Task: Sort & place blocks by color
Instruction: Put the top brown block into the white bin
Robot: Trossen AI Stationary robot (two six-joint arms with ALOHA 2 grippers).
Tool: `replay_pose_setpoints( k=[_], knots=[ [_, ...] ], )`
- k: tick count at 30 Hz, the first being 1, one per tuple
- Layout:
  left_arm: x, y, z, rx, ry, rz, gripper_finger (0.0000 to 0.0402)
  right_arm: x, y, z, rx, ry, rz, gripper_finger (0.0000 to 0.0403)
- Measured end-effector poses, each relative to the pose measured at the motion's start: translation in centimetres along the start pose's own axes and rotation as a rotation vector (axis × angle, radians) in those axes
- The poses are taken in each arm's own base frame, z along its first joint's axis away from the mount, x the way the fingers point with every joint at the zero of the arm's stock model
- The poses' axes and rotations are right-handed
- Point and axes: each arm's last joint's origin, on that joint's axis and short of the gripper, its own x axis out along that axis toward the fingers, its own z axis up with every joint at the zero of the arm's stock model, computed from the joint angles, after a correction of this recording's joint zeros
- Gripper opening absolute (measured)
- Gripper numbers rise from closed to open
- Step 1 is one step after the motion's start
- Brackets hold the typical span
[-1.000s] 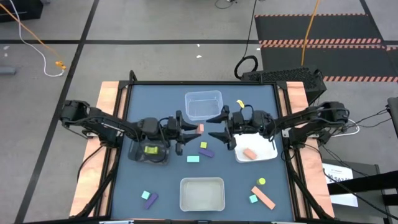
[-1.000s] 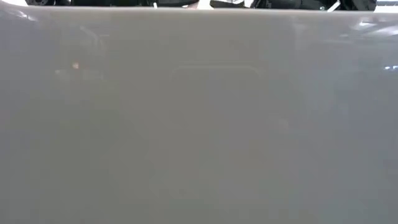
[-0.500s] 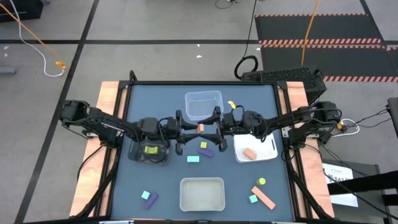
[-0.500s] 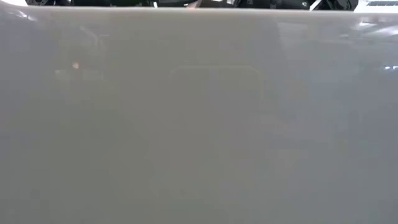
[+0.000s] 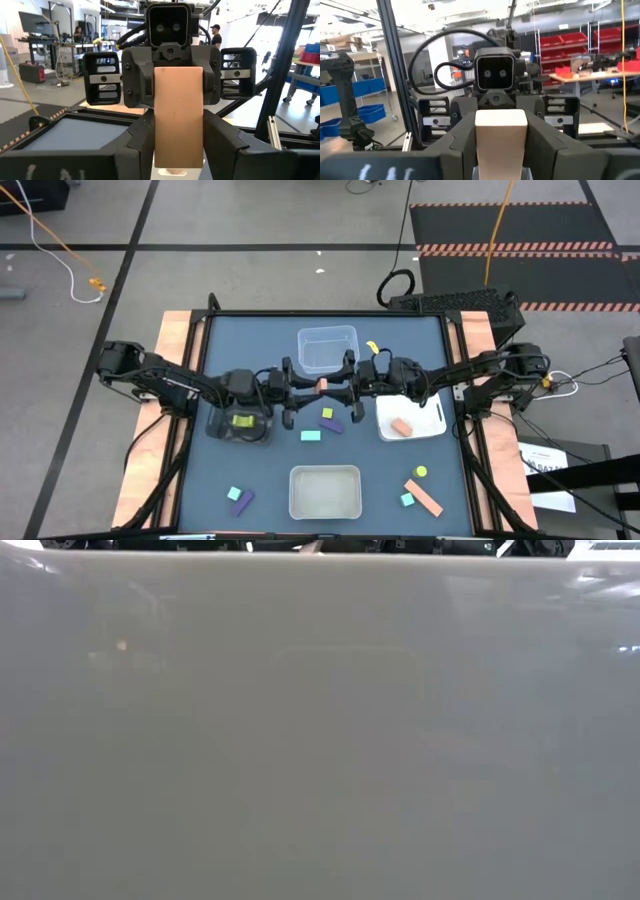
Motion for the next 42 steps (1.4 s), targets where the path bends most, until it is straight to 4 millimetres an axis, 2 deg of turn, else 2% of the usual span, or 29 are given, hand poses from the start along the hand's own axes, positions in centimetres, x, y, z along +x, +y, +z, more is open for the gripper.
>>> replay_pose_setpoints(
  k=[3, 7, 12, 15, 19, 23, 28, 34, 38, 42],
  knots=[
    [0.0, 0.0, -0.1, -0.017, 0.006, 0.008, 0.0197, -0.5, -0.3, 0.3, 0.009, 0.07, -0.018, 0.0111],
    [0.0, 0.1, -0.7, -0.081, 0.073, 0.018, 0.0276, -2.0, -0.4, 1.8, -0.006, 0.184, -0.059, 0.0111],
    [-0.3, 0.2, -2.2, -0.184, 0.224, 0.051, 0.0321, -4.9, 0.1, 3.7, 0.015, 0.34, -0.14, 0.0111],
    [-0.6, 0.3, -3.2, -0.247, 0.33, 0.084, 0.0324, -6.9, 0.5, 4.3, 0.108, 0.445, -0.176, 0.0111],
    [-1.2, 0.4, -4.6, -0.339, 0.492, 0.095, 0.0308, -9.4, 1.0, 4.4, 0.268, 0.584, -0.242, 0.0111],
    [-1.7, 0.2, -5.5, -0.461, 0.626, 0.067, 0.0281, -11.5, 1.7, 3.7, 0.421, 0.752, -0.314, 0.0111],
    [-1.9, 0.0, -5.7, -0.515, 0.662, 0.037, 0.0251, -12.9, 2.6, 2.2, 0.526, 0.959, -0.386, 0.0111],
    [-1.9, 0.0, -5.7, -0.356, 0.656, -0.007, 0.0233, -13.1, 3.1, -0.1, 0.529, 1.159, -0.452, 0.0111],
    [-1.8, 0.1, -5.6, -0.165, 0.633, -0.03, 0.0234, -12.8, 3.2, -1.3, 0.531, 1.238, -0.489, 0.0111],
    [-1.7, 0.2, -5.4, -0.047, 0.602, -0.039, 0.0236, -12.7, 3.1, -2.2, 0.525, 1.299, -0.524, 0.0111]
  ],
)
